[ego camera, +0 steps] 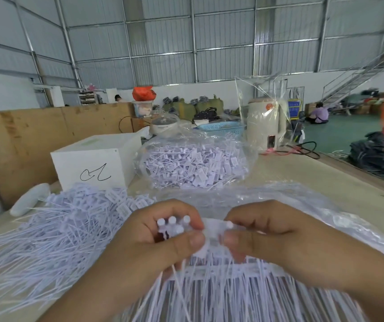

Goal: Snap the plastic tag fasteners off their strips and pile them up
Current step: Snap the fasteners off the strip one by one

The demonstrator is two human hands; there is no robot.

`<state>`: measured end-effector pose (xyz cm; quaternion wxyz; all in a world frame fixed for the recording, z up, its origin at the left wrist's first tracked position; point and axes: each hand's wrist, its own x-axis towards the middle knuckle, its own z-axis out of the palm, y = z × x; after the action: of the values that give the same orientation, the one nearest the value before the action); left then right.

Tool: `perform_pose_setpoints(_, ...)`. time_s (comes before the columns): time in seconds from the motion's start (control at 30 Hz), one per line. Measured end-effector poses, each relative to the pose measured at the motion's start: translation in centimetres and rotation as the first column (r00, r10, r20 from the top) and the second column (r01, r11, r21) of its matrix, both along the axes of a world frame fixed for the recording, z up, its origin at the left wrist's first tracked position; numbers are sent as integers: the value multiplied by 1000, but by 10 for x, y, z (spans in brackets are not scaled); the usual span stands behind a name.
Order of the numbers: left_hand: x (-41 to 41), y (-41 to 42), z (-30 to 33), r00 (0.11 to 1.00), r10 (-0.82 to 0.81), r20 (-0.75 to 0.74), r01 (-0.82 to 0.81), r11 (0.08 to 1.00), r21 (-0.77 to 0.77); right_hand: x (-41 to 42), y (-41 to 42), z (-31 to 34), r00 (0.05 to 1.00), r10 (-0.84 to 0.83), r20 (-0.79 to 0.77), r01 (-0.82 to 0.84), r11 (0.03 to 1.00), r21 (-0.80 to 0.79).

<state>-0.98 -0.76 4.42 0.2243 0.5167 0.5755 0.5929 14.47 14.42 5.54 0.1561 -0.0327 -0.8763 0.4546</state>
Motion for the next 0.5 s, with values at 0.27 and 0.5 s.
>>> perform_pose_setpoints(0.27,12,14,0,919,167,356,-237,958,161,-4,-14,3,786,-434,-440,451,890,-73)
perform_pose_setpoints(0.5,6,0,2,942,-221,254,230,973,-5,-1,-16,-1,994,-16,-109,10,998,-57)
